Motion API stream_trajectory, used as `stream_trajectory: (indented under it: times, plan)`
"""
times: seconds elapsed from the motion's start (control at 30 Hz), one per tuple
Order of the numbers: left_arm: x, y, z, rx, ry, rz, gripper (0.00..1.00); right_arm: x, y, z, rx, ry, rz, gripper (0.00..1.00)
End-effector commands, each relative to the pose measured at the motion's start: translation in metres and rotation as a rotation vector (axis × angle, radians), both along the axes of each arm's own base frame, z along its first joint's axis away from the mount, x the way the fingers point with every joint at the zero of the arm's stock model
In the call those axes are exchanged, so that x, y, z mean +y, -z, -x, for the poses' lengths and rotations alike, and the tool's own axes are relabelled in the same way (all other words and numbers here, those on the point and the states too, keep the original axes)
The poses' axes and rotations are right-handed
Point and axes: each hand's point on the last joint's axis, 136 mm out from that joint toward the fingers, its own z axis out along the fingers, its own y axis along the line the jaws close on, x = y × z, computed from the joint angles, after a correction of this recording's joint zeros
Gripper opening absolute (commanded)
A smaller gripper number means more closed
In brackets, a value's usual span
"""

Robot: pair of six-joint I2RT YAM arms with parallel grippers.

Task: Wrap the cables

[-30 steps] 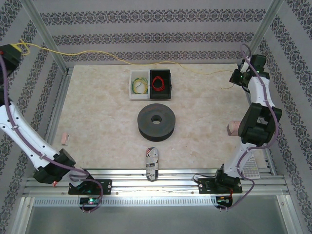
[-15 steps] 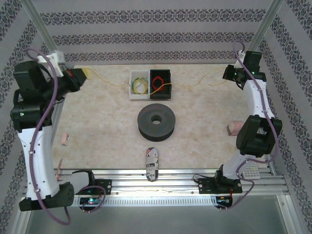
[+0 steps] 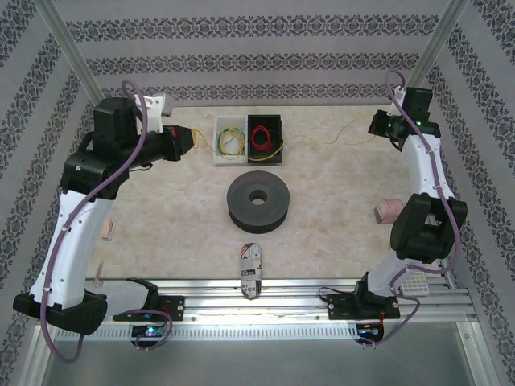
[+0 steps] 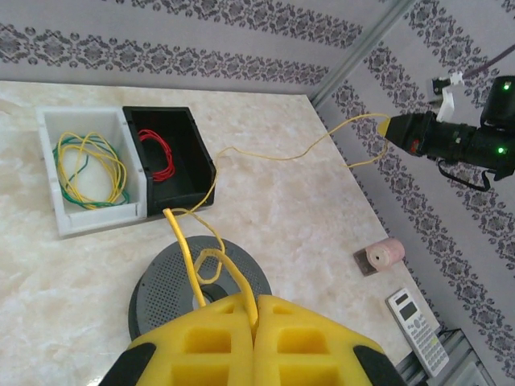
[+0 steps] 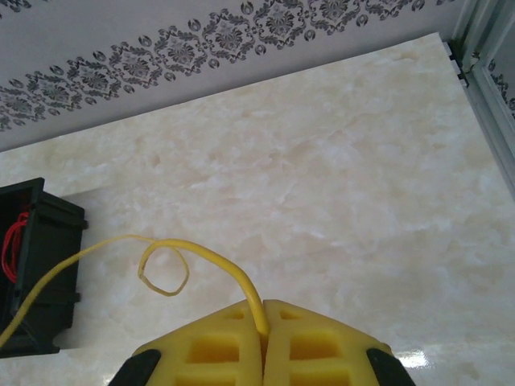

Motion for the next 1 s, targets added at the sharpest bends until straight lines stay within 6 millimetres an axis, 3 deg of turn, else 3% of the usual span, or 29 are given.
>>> stream_trajectory:
  times: [0.0,0.17,0.4,0.57,0.77,0.97]
  plan:
    - [-0.011,-0.005,-0.001,-0.029,0.028,-0.009,0.00,0.000,0.002,0.000,0.014,0.019,0.007,0.03]
    - [-0.018,0.000,-0.006,-0.028,0.025,-0.029,0.00,0.008,-0.009,0.004,-0.009,-0.013,-0.013,0.16]
    - [0.005,0.002,-0.009,-0.052,-0.094,-0.088,0.00,0.046,-0.044,0.020,-0.079,-0.164,-0.067,0.53]
    - [0.018,0.002,-0.012,-0.062,-0.160,-0.135,0.00,0.072,-0.068,0.031,-0.122,-0.253,-0.084,0.71]
    - [0.038,-0.002,-0.011,-0.076,-0.247,-0.202,0.00,0.107,-0.089,0.047,-0.166,-0.365,-0.089,0.77]
    - [0.075,-0.023,0.003,-0.138,-0.375,-0.316,0.00,0.150,-0.098,0.068,-0.190,-0.507,-0.056,0.80]
